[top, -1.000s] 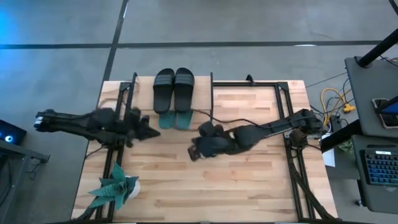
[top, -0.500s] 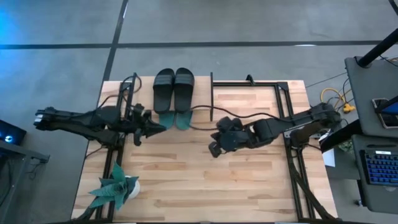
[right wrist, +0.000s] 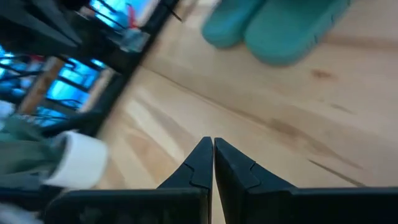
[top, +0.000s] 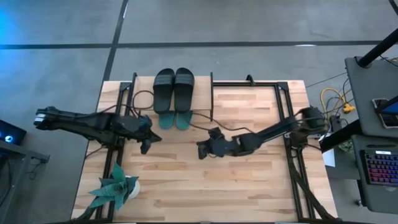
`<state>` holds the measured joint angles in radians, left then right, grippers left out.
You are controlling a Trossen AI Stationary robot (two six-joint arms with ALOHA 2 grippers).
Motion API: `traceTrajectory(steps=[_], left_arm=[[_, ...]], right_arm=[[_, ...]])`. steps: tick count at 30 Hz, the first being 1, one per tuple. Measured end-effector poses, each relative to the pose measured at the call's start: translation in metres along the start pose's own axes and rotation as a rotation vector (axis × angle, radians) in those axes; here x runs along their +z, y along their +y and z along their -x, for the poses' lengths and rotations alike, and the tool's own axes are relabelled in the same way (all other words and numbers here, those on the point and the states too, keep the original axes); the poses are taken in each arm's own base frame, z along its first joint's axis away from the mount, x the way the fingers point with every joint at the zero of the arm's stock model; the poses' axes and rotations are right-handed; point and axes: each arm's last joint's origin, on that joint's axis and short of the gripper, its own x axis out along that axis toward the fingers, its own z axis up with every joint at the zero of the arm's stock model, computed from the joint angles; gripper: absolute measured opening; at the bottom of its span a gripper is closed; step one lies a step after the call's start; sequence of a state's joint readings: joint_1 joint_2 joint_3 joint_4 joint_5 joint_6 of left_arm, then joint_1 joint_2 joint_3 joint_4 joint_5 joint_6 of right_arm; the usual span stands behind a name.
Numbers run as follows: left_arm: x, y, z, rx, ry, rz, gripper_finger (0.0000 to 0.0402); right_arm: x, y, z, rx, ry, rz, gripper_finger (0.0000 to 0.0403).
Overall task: Pick and place slides into the shelf
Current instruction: Adjust the slides
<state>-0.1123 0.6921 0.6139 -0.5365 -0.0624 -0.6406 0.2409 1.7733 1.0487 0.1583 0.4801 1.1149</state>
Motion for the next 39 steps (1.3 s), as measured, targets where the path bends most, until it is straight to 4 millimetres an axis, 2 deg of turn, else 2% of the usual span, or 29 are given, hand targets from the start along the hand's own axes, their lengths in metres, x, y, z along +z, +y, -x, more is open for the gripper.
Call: traceTrajectory(steps=[4, 9, 16, 19, 29, 39], left_arm=[[-0.008, 0.005, -0.009, 0.015, 0.019, -0.028, 0.0000], [-0.016, 0.013, -0.017, 0.093, 0.023, -0.035, 0.0000], [-0.023, 0.024, -0.021, 0.192, -0.015, -0.031, 0.0000], [-0.024, 0.026, -0.019, 0.193, -0.023, -0.030, 0.0000], [-0.022, 0.028, -0.015, 0.197, -0.047, -0.068, 0.0000], [-0.022, 0.029, -0.016, 0.200, -0.040, -0.084, 0.0000]], right_arm=[[-0.007, -0.008, -0.033, -0.073, -0.004, -0.016, 0.0008], [-0.002, -0.009, -0.075, -0.117, -0.042, -0.016, 0.0008], [0.008, -0.018, -0.114, -0.250, -0.004, -0.021, 0.0009], [0.013, -0.022, -0.123, -0.255, 0.009, -0.029, 0.0008], [0.033, -0.035, -0.131, -0.306, -0.018, -0.051, 0.0008], [0.033, -0.036, -0.131, -0.321, -0.001, -0.025, 0.0008]])
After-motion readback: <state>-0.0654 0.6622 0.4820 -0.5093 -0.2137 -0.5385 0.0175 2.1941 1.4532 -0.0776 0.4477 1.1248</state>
